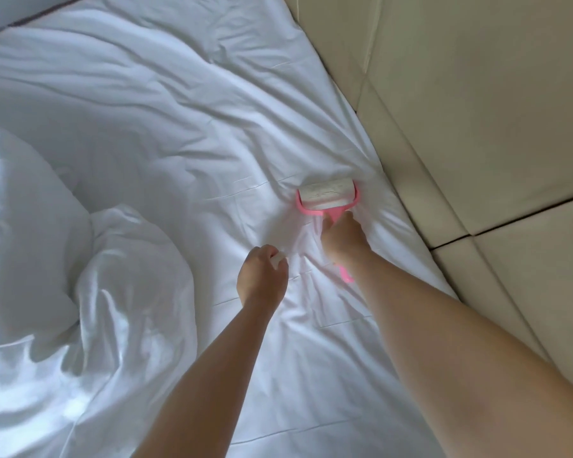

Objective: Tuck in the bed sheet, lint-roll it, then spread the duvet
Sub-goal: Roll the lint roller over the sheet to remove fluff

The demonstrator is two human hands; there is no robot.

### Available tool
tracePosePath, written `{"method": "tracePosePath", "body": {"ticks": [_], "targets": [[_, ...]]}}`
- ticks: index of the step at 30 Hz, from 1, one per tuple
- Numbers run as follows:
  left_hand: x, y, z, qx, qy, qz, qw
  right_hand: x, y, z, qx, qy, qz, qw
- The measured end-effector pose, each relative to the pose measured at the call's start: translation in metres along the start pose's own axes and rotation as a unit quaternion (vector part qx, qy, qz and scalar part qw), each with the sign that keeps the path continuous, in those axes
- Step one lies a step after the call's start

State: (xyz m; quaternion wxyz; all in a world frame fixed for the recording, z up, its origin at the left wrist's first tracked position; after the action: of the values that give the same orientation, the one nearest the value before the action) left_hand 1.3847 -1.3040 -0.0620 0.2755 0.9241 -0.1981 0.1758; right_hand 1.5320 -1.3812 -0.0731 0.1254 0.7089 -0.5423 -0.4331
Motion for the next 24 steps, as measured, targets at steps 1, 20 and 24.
{"method": "tracePosePath", "body": {"ticks": [1, 20, 24], "targets": [[-0.001, 0.003, 0.000, 0.001, -0.001, 0.001, 1.000, 0.002, 0.001, 0.000, -0.001, -0.003, 0.001, 1.000], [-0.020, 0.137, -0.030, 0.006, -0.021, 0.053, 0.998, 0.105, 0.184, 0.014, 0.013, 0.062, 0.016, 0.998], [-0.030, 0.170, -0.045, 0.013, -0.017, 0.074, 0.997, 0.122, 0.237, 0.034, -0.021, 0.068, 0.007, 0.997]]}}
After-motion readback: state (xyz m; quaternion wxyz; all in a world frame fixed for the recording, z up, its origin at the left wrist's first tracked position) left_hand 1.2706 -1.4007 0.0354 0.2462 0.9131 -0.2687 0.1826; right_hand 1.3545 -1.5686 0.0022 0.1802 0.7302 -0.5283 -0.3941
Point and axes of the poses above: each hand's wrist, its own y-axis away from the middle knuckle, its own z-axis out of the palm, x = y × z, the point moved 3 cm from there along -y, towards the middle knuckle, and after that the axes turned 5 degrees about -x, right-handed, at the moved point
